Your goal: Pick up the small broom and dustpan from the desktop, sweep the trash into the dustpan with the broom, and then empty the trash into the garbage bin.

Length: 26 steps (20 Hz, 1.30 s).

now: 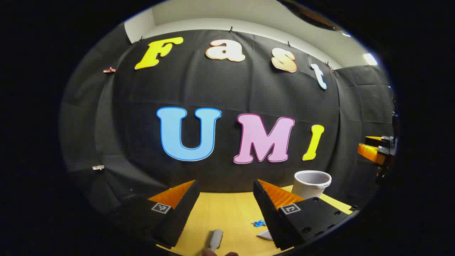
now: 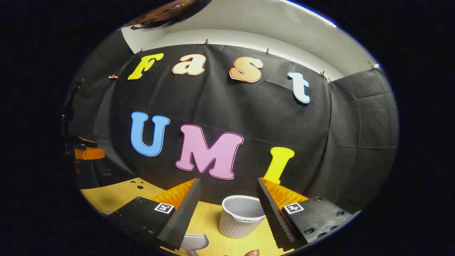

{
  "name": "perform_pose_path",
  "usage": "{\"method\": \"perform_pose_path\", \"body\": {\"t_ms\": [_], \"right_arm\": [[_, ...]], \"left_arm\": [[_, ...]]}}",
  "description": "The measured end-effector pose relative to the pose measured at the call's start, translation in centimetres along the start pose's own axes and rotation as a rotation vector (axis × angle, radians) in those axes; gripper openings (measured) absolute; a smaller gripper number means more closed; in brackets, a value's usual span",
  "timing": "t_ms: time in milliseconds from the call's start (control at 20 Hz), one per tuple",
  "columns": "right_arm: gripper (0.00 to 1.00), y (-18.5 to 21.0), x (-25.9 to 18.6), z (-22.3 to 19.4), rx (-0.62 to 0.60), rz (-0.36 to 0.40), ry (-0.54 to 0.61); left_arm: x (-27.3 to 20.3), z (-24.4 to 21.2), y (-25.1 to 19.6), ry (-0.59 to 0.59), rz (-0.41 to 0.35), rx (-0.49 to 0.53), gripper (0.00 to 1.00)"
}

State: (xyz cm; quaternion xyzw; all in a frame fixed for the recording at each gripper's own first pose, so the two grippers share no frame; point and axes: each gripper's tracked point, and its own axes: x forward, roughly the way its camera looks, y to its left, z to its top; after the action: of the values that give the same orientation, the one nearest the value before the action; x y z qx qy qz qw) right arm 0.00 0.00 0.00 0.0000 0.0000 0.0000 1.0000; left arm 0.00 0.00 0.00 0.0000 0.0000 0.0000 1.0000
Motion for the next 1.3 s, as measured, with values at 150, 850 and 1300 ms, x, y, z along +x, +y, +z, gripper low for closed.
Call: {"method": "perform_pose_path", "body": {"t_ms": [150,850,1300], "right_arm": [[0.95,1.6,0.8,-0.9,-0.017,0.016,0.022],[0.96,5.1,2.8,-2.5,-0.037,0.087,0.058],[0.96,7.0,-1.3,-19.4,-0.069,0.242,0.75]], "left_arm": [[1.4,-0.5,0.9,0.015,-0.011,-0.02,0.95],[2.6,-1.1,2.4,0.023,-0.017,0.004,0.95],[1.5,-4.3,2.3,0.067,-0.057,0.027,0.95]]}}
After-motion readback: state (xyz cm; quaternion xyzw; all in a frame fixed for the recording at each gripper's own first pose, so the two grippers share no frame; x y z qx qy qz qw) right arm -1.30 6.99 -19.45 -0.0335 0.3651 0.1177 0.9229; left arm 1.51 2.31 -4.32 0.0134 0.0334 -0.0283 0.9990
